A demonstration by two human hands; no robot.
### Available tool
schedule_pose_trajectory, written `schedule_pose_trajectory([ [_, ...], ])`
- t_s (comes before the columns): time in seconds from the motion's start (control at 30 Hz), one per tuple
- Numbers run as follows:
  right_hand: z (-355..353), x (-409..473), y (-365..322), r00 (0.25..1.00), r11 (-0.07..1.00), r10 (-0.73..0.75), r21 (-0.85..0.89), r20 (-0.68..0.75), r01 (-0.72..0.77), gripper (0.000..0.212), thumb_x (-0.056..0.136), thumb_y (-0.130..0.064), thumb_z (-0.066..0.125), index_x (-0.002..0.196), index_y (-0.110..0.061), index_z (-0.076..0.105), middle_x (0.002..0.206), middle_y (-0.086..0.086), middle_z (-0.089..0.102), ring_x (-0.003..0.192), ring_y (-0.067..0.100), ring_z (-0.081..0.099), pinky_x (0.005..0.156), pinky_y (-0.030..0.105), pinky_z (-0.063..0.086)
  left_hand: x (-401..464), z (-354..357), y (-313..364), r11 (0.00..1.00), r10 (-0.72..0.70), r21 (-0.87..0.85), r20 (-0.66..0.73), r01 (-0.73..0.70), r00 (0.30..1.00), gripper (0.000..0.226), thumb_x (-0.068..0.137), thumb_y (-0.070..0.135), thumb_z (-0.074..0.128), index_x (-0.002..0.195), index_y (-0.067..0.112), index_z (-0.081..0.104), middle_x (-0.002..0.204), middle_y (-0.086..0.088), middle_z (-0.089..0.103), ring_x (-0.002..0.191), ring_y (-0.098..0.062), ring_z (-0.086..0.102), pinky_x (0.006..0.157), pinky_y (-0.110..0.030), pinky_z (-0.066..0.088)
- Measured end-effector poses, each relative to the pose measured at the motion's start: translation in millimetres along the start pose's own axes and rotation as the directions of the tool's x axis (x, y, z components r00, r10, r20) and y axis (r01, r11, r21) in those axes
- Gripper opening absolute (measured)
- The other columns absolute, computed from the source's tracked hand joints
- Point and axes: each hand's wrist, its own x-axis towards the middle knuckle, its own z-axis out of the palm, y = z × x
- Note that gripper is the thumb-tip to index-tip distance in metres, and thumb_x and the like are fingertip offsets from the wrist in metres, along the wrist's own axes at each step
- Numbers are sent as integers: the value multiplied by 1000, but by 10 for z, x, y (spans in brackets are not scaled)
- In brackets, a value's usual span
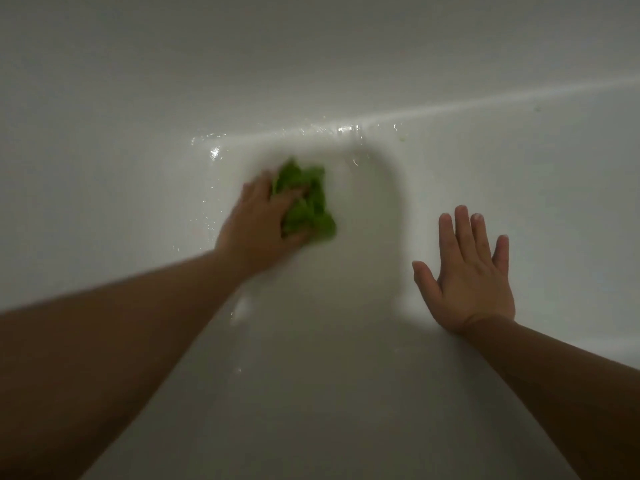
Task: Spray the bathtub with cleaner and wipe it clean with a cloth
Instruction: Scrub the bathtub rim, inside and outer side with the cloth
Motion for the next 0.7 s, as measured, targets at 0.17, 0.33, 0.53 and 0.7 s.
schedule_pose_trajectory([
  [0.17, 7, 100, 5, 999, 1000, 1, 22, -35, 0, 75, 103, -62, 11, 164, -24, -9, 171, 0, -18, 157, 20, -20, 127, 56, -4, 880, -32, 400, 992, -122, 31, -84, 125, 989, 82, 83, 71, 56, 155, 35, 40, 167, -22, 16, 152, -49, 13, 124, -56, 20],
  [0.33, -13, -13, 199, 999, 994, -21, 102, -29, 24, 64, 104, -58, 17, 163, -41, 0, 172, -6, -13, 157, 14, -16, 128, 50, -2, 236, 436, 881, 988, 151, -47, 56, -149, 987, 74, 81, 70, 60, 140, 25, 63, 147, -30, 47, 134, -54, 42, 118, -55, 33],
  [0.53, -44, -222, 435, 997, 995, 69, 66, 27, -70, 65, 103, -62, 8, 162, -41, -7, 171, -2, -19, 155, 17, -24, 127, 50, -7, -1129, 669, 947, 935, 352, -140, 258, -326, 900, 65, 86, 64, 66, 141, 30, 62, 158, -17, 42, 145, -43, 40, 120, -52, 32],
  [0.7, -47, -168, 434, 997, 998, 67, 18, 33, -68, 70, 101, -64, 4, 162, -34, -13, 170, -1, -23, 155, 20, -25, 127, 52, -7, -544, 415, 474, 980, 190, 25, 146, -196, 971, 72, 82, 72, 65, 138, 28, 61, 153, -25, 45, 139, -48, 43, 113, -61, 38],
])
